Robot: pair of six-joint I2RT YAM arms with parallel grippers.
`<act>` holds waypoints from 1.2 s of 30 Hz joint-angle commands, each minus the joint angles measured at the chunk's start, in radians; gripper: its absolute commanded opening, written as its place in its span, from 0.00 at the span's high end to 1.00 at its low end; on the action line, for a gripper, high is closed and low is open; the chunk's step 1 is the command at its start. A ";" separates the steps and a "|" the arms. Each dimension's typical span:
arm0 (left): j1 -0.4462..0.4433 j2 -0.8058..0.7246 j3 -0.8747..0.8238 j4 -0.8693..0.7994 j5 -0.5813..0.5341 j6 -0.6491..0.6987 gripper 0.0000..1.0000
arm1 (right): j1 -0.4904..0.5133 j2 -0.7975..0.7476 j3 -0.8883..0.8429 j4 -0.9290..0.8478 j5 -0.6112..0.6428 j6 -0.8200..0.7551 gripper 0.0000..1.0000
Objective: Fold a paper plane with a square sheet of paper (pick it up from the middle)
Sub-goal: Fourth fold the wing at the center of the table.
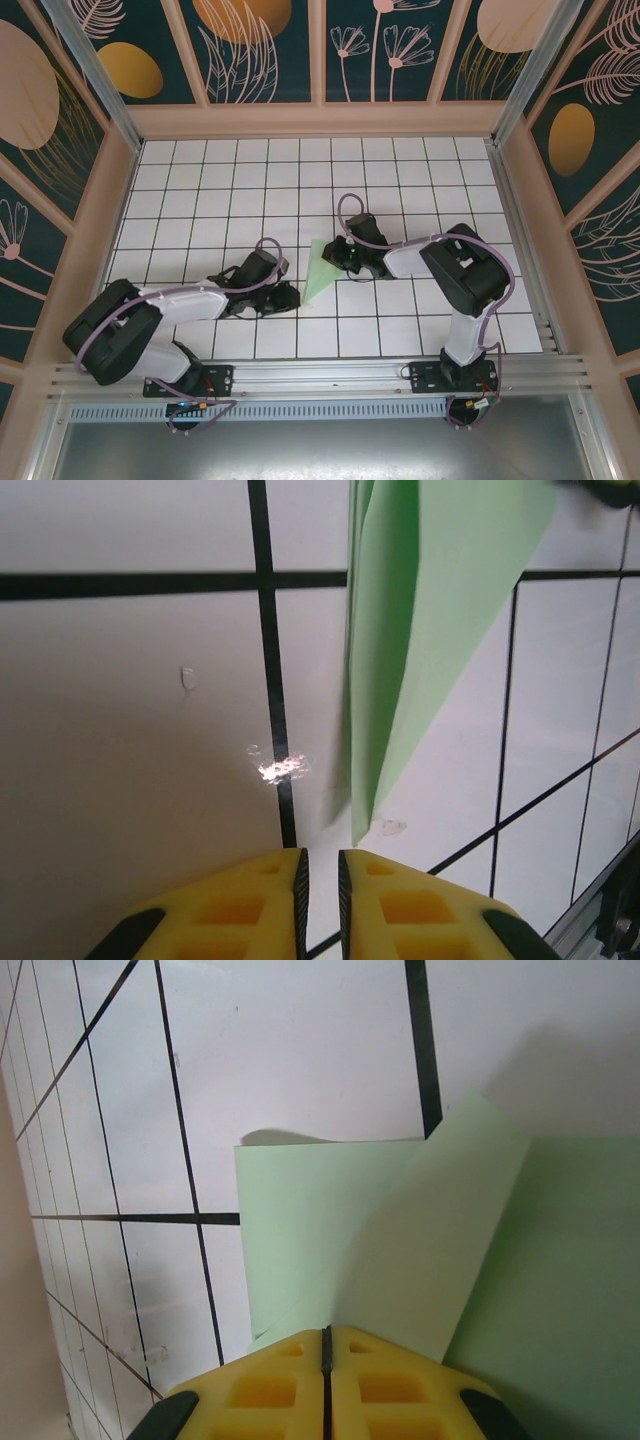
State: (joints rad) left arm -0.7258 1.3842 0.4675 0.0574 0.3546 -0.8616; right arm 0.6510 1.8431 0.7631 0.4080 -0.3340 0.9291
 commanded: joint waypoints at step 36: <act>-0.004 0.317 0.081 0.144 0.002 -0.005 0.83 | 0.093 -0.212 -0.051 -0.151 0.073 0.043 0.88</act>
State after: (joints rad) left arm -0.7254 1.6669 0.6044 0.2813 0.3836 -0.8875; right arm 0.7460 1.6539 0.6792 0.2790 -0.2173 1.0191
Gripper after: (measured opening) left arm 0.170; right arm 0.128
